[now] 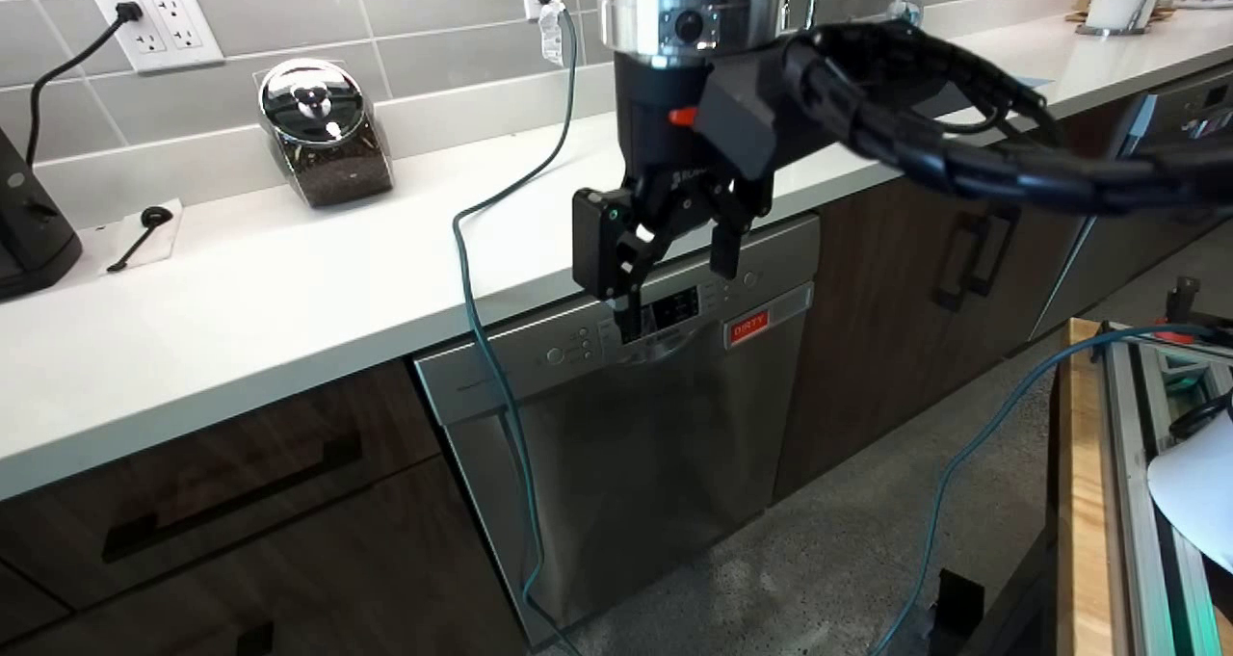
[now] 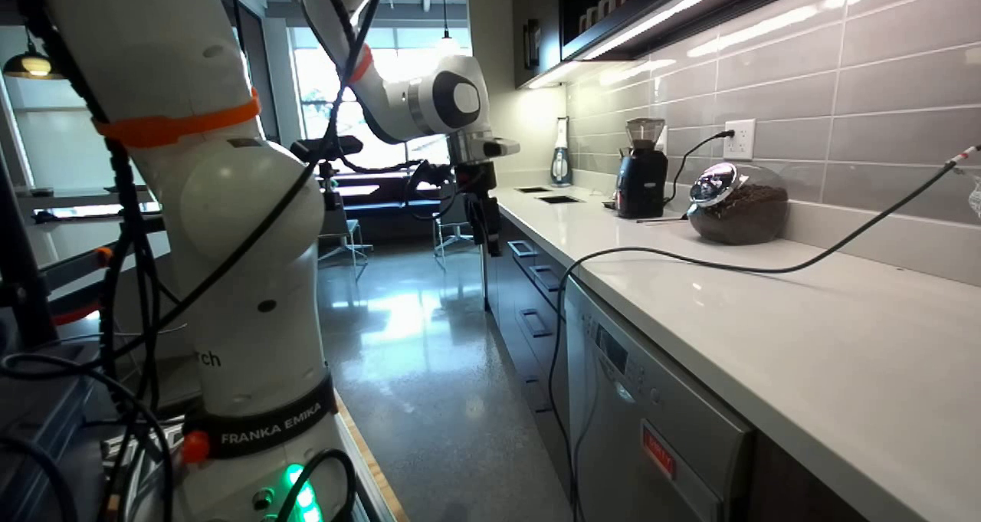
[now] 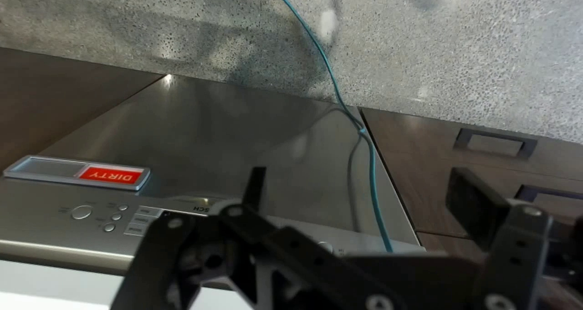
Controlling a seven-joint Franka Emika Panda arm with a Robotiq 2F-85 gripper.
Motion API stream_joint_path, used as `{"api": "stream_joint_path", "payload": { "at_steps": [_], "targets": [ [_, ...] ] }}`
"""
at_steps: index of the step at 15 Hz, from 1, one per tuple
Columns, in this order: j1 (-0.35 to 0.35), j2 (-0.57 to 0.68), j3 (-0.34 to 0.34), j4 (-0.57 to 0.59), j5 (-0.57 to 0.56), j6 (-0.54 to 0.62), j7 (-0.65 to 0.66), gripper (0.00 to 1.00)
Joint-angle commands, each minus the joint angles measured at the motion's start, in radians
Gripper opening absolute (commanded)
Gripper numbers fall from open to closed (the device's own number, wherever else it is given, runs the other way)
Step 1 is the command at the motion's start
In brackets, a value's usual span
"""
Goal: Press a button on the dishwasher.
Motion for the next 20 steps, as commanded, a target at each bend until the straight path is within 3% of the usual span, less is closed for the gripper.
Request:
{"api": "stream_joint_path", "payload": {
  "at_steps": [1,2,10,20],
  "targets": [
    [0.031,0.078,-0.022,-0.016,0.014,0.087,0.015,1.00],
    [0.030,0.040,-0.029,-0.005,-0.006,0.039,0.004,1.00],
    [0.027,0.078,-0.045,0.000,-0.017,0.059,0.009,1.00],
    [0.019,0.309,-0.144,0.010,-0.205,0.316,-0.027,1.00]
  ]
}}
